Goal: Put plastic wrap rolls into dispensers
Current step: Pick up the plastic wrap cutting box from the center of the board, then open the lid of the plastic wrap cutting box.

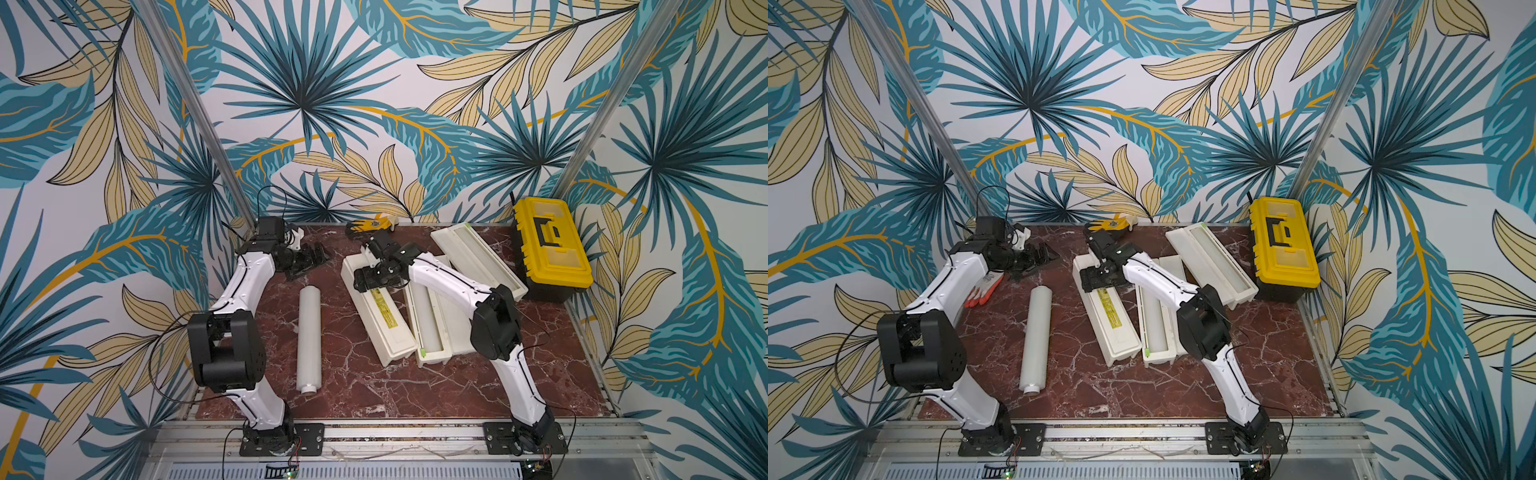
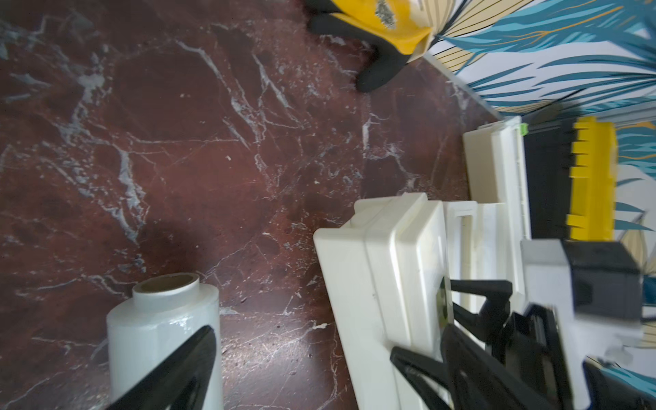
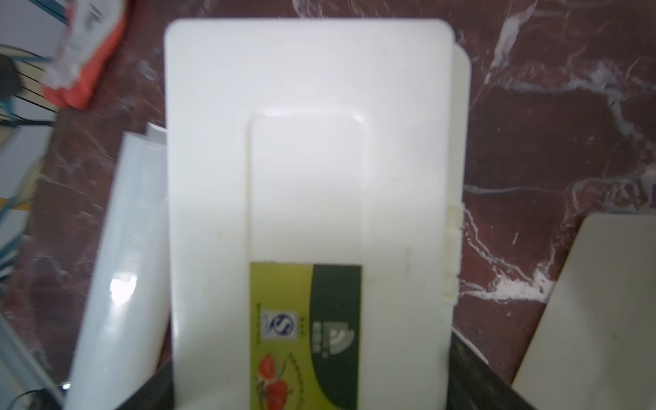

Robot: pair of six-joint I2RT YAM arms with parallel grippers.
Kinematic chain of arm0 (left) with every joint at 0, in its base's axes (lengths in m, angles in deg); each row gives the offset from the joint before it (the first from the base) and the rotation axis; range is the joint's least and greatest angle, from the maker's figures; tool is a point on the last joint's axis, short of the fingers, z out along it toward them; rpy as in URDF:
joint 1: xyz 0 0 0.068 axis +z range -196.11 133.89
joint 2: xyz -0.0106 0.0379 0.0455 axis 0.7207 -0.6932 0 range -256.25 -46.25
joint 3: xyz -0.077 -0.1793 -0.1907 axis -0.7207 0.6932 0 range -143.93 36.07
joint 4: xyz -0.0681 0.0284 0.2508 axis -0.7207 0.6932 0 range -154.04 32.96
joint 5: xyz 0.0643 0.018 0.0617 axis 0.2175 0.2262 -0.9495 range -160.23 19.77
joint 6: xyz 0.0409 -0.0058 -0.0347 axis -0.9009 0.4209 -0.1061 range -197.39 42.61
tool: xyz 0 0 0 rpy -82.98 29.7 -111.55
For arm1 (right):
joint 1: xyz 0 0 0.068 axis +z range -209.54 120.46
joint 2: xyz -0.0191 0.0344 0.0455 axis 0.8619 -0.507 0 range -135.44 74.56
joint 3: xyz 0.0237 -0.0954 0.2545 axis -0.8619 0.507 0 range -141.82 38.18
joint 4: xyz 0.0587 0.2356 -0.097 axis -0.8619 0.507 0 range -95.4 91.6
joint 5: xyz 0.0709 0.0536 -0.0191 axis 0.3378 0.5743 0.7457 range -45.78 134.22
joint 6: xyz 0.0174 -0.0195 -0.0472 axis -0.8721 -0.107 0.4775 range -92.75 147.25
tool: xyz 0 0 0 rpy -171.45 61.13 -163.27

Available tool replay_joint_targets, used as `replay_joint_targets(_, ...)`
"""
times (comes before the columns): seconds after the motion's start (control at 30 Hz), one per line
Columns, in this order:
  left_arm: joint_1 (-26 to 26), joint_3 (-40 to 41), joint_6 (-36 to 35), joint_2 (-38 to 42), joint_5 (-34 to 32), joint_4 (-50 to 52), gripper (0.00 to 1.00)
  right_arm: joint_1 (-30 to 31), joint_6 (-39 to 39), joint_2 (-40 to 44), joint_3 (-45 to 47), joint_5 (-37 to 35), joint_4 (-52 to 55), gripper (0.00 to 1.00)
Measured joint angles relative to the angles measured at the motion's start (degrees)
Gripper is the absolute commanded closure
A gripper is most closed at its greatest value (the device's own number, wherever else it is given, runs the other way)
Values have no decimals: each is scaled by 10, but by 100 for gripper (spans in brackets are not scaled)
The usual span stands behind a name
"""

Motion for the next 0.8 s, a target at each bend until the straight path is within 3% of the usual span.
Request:
replay_joint_targets(0.27, 10, 68, 48, 31, 149, -186, 0, -94, -35, 36, 3, 174, -110, 35)
replay_joint_targets(0.5, 5, 83, 84, 33, 244, -314, 0, -101, -52, 36, 3, 286, -150, 35)
replay_joint_targets(0.8, -26, 83, 100, 12, 322, -379, 0, -103, -91, 38, 21, 384, -248, 35)
